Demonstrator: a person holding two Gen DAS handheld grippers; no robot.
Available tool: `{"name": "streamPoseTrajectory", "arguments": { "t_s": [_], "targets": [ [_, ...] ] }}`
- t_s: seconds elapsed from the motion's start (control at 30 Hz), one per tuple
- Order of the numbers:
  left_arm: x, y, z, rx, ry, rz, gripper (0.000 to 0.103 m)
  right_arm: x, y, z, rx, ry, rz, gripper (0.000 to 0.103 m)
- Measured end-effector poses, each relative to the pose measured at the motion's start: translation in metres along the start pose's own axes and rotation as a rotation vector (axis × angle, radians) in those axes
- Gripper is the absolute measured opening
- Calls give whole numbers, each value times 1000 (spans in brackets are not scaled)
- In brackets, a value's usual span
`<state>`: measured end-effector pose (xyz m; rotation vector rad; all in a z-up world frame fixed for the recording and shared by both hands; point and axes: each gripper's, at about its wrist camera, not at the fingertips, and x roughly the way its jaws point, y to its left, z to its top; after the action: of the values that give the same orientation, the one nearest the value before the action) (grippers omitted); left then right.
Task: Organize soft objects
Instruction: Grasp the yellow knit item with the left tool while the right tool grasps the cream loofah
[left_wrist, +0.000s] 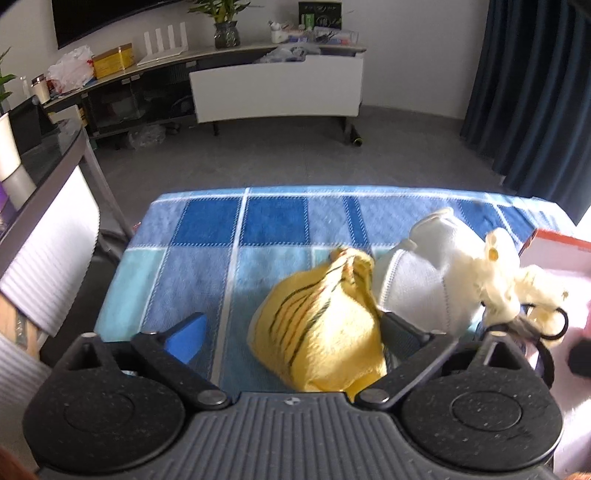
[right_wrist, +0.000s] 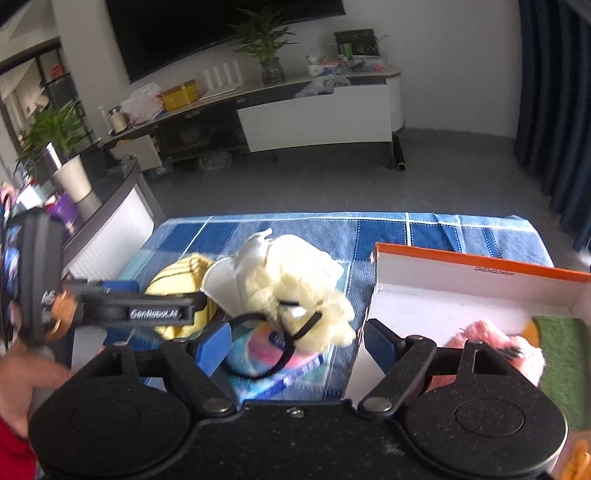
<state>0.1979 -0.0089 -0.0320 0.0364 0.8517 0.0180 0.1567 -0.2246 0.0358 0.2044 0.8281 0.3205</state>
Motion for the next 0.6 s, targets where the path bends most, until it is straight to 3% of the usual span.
{"name": "streamPoseTrajectory", "arguments": {
  "t_s": [0.07,0.17,0.27,0.43,0.53,0.6],
  "targets": [
    [1,1,-1,-3,-17,-20,67,8,-4,6,17,-3,6,93],
    [3,3,-3,-21,-13,-69,48,20,-8,13,58,12,55,93],
    [1,2,-7,-26,-11,-101,39,33,-4,18,35,30,56,93],
    [-10,2,-14,-17,-20,-122,34,57,2,21,13,79,57,90],
    [-18,4,-19,-24,-19,-122,33,55,9,17,-36,65,20,32],
    [-25,6,-21,-34,-20,-114,33,46,10,15,-33,33,13,26]
  ]
}}
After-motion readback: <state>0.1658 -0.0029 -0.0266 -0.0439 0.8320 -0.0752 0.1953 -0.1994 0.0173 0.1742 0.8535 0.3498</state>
